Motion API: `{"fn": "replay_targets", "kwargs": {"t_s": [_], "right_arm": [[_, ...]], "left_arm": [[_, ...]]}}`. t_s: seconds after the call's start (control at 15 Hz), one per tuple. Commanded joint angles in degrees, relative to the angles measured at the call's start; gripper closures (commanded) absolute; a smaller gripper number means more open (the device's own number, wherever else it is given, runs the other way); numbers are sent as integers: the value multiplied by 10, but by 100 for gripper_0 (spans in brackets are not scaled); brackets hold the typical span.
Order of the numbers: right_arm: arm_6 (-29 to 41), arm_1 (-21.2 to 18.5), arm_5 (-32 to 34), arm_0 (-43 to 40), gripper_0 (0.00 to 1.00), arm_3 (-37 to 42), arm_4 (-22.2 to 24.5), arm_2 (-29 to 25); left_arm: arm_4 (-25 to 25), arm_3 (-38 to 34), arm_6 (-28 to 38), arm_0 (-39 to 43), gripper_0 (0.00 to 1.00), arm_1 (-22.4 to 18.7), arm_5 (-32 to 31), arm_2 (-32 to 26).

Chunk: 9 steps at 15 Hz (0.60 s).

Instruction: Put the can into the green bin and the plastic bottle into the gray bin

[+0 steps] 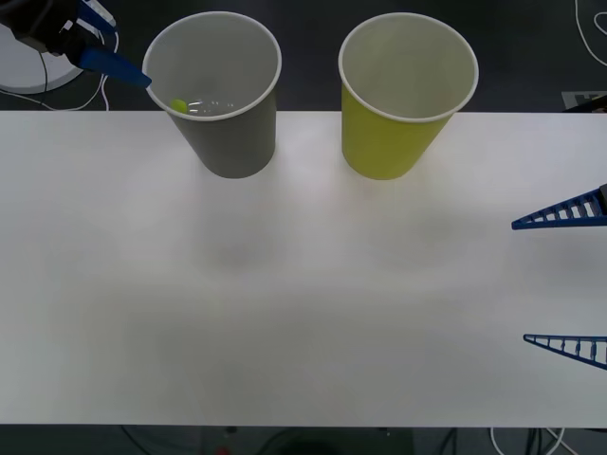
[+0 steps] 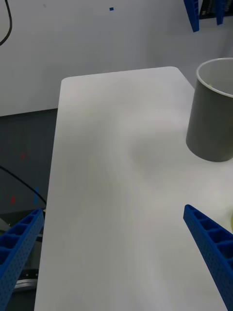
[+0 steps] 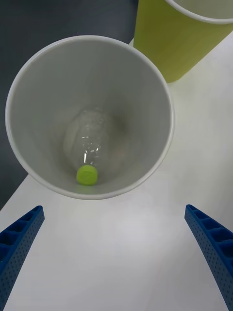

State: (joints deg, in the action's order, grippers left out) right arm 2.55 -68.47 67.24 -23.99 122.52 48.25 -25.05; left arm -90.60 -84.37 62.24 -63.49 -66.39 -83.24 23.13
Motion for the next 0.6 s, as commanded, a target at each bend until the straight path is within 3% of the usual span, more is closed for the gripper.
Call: {"fn": "replay_targets", "kwargs": {"t_s": [0.07, 0.6], "right_arm": [[0, 0, 0, 0, 0, 0, 0, 0], [0, 0, 0, 0, 0, 0, 0, 0]], "left_arm": [[-2, -43, 9, 50, 0, -15, 0, -43], [6, -162, 30, 219, 0, -36, 23, -183]]}}
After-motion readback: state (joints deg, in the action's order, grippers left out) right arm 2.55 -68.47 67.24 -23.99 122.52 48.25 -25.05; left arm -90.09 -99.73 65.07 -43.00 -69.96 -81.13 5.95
